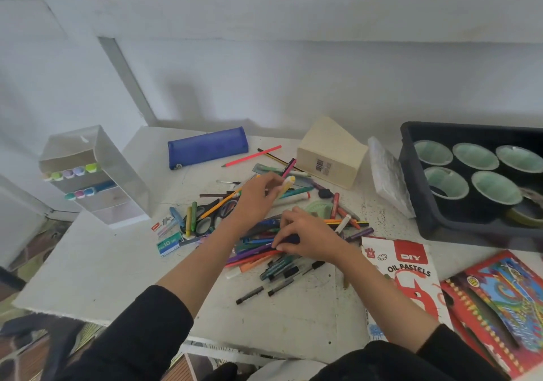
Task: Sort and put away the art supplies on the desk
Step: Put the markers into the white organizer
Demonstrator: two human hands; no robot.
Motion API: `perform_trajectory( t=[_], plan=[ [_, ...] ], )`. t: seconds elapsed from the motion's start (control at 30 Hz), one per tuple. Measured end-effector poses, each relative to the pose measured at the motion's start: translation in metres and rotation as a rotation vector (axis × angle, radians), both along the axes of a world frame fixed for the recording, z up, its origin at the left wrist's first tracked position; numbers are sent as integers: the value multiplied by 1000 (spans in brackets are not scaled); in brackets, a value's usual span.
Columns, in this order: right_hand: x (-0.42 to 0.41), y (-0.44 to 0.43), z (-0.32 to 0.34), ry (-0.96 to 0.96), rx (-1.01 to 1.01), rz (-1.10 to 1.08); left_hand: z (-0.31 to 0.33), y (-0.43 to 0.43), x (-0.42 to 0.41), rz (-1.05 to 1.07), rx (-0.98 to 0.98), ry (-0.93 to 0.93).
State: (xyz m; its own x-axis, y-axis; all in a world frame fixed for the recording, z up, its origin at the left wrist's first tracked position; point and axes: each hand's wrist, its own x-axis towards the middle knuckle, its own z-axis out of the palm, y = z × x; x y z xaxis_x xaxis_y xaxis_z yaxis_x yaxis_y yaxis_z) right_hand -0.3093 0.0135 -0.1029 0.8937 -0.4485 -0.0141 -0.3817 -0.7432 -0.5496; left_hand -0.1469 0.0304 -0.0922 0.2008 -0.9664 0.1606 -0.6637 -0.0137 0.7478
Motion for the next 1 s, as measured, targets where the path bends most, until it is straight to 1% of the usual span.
perform_trajectory(
  t=[0.07, 0.17, 0.27, 0.37, 0.47, 0.6, 0.67, 0.73, 0.8, 0.87, 0.93, 1.0],
  plan=[
    [13, 6, -1, 25, -47, 84, 5, 12, 6, 38, -45, 45],
    [30, 15, -4, 42, -134, 192, 10, 30, 20, 168, -115, 116],
    [42, 25, -10, 65, -207, 232, 13, 51, 38, 340, -149, 191],
    [53, 35, -12, 50, -213, 268, 12, 70, 57, 451, -165, 235],
    [66, 42, -14, 91, -229, 330, 15, 86, 69, 538, -171, 284],
    [78, 50, -14, 191, -349, 404, 18, 101, 77, 594, -185, 299],
    [82, 50, -11, 187, -352, 404, 19, 106, 80, 615, -189, 303],
    [83, 45, -5, 112, -278, 350, 21, 111, 84, 626, -199, 301],
    [80, 37, 8, -10, -128, 232, 24, 115, 88, 635, -209, 293],
    [76, 29, 23, -126, 93, 91, 26, 121, 92, 655, -222, 287],
    [71, 19, 33, -305, 367, -44, 27, 126, 95, 676, -242, 285],
    [69, 11, 37, -484, 584, -190, 26, 132, 97, 680, -251, 292]
  ],
)
